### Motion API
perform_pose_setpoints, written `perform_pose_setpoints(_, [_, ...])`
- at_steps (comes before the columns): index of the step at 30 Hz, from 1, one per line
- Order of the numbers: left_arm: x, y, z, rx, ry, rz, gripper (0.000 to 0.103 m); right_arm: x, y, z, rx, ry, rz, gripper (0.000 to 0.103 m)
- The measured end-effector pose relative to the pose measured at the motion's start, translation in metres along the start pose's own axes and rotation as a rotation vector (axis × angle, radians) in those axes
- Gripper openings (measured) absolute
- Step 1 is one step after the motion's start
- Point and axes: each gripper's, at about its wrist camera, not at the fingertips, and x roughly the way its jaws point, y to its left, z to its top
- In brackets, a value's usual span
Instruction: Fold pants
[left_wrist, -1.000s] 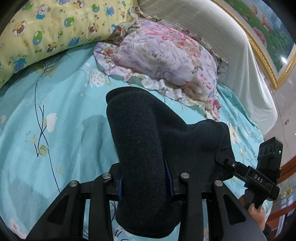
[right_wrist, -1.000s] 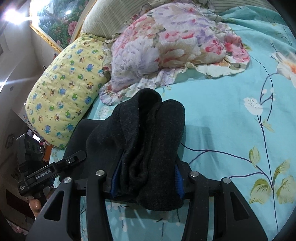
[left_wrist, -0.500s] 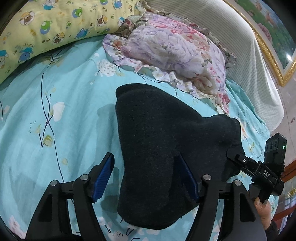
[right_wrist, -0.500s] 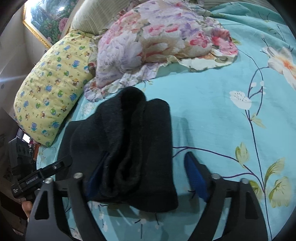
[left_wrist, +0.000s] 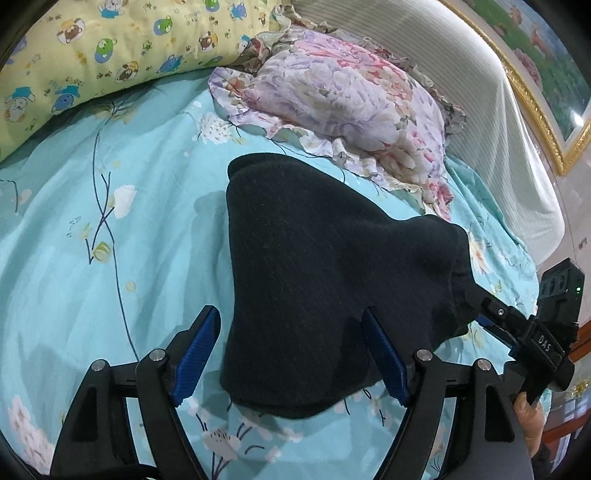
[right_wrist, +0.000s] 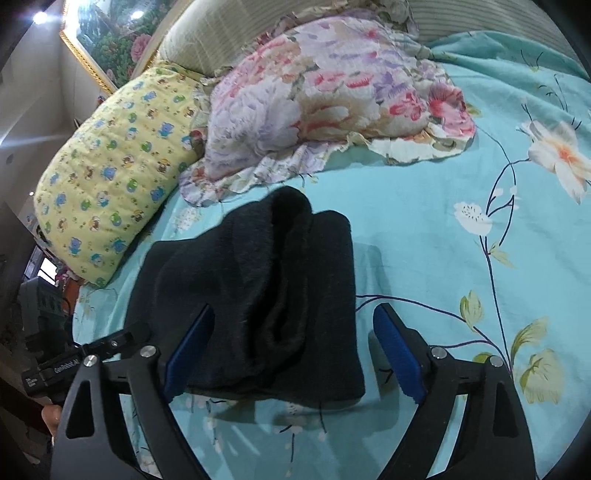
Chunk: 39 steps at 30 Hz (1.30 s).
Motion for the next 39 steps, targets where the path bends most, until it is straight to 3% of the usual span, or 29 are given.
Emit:
perform_pose_setpoints(8, [-0.014, -0.007, -0.014, 0.015, -0.018, 0.02, 0.08, -0.017, 0.013, -0.007, -0.032, -0.033, 0.011, 0.089])
perform_pose_setpoints(17, [-0.027, -0.014, -0.027, 0.047, -0.037, 0.043, 0.081, -0.034, 0.044, -0.024, -0.193, -0.07, -0.009, 0.089])
perform_pose_setpoints(25, [-0.041, -0.026, -0.044, 0.096, -0.081, 0.098, 0.081, -0.042, 0.065, -0.04, -0.318, -0.094, -0.033, 0.099])
perform_pose_setpoints(39, [-0.044, -0.033, -0.049, 0.173, -0.118, 0.186, 0.082, -0.04, 0.066, -0.053, -0.358, -0.081, -0.038, 0.101])
